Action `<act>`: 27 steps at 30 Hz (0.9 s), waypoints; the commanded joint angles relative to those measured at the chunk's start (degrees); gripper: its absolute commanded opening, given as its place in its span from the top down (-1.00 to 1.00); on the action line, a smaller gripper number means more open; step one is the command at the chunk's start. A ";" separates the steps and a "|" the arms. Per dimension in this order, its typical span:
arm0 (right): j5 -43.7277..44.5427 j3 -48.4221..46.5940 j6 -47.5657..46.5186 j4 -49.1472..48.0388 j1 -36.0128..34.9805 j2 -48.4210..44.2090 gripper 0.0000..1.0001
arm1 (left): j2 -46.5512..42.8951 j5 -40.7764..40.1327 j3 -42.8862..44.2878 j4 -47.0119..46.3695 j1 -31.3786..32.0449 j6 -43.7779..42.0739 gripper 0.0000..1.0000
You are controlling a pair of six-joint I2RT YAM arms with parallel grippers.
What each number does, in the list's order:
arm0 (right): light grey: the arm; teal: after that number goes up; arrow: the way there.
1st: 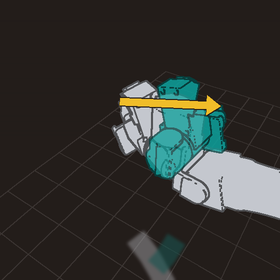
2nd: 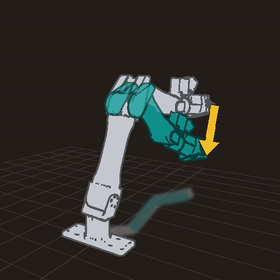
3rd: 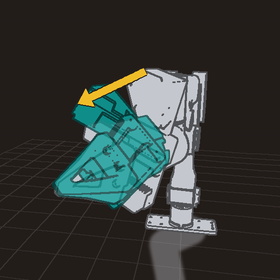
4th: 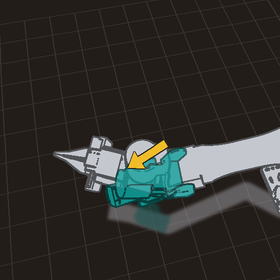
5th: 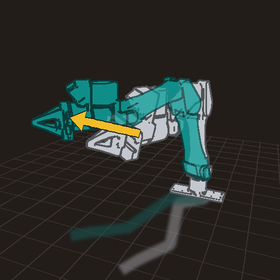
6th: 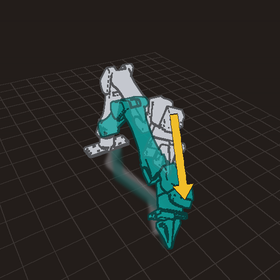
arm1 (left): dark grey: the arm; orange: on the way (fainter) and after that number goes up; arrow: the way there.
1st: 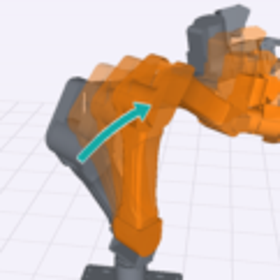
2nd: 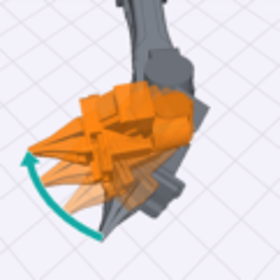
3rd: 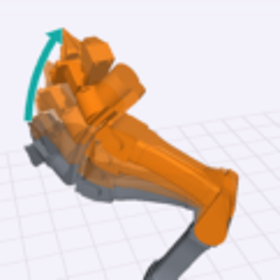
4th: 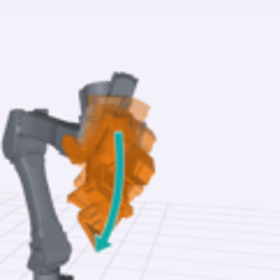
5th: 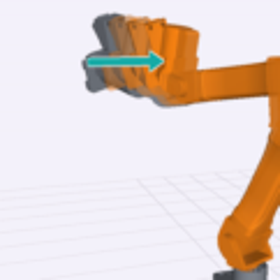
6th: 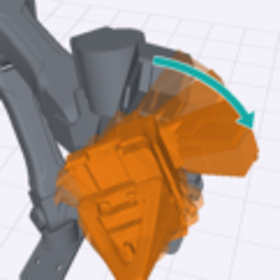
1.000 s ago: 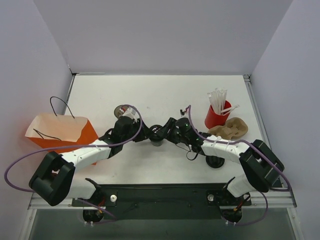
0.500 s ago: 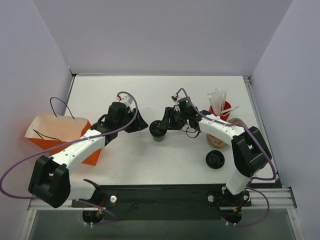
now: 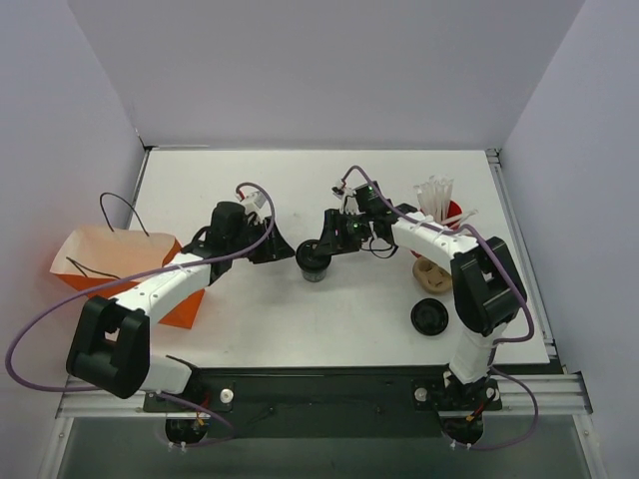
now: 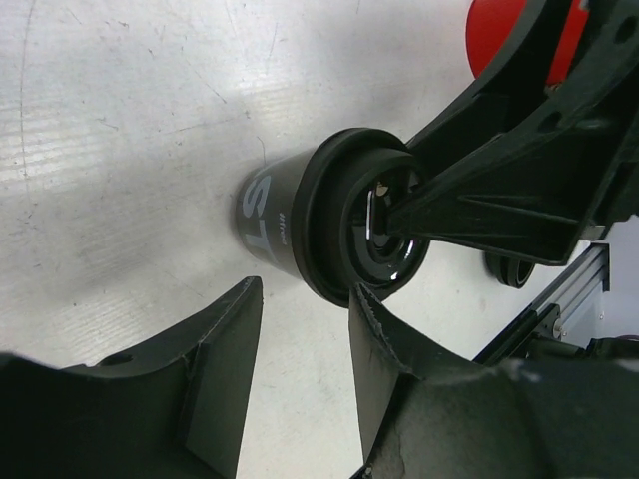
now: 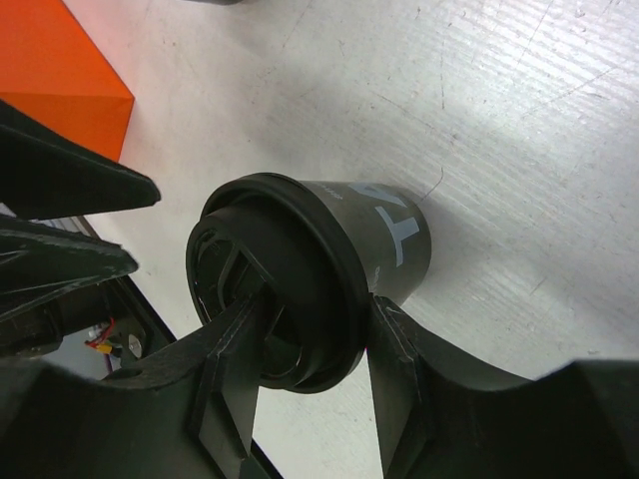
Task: Pack the takeout coffee
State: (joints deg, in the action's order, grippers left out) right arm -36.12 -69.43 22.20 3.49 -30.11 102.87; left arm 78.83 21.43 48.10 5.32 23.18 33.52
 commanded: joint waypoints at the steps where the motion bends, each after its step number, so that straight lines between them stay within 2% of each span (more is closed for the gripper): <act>1: -0.36 -0.09 -3.39 6.71 0.14 2.60 0.18 | 1.33 2.13 -1.51 -6.99 -0.06 -0.65 0.01; 20: -1.85 1.05 -1.63 4.07 0.23 3.48 0.19 | 7.22 3.18 -6.00 -16.22 -0.06 1.38 0.03; 24: -1.33 1.66 -1.63 3.55 0.58 5.67 0.21 | 7.92 1.08 -6.26 -14.65 0.20 1.55 0.04; 27: -0.97 3.67 -1.02 2.67 1.54 7.86 0.23 | 8.97 -5.42 -6.17 -8.68 1.25 1.90 0.10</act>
State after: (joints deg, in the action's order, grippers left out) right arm -40.38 -69.87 22.11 2.76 -28.84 104.75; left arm 85.17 23.83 42.35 -8.12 23.05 35.86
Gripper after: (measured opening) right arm 0.404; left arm 0.460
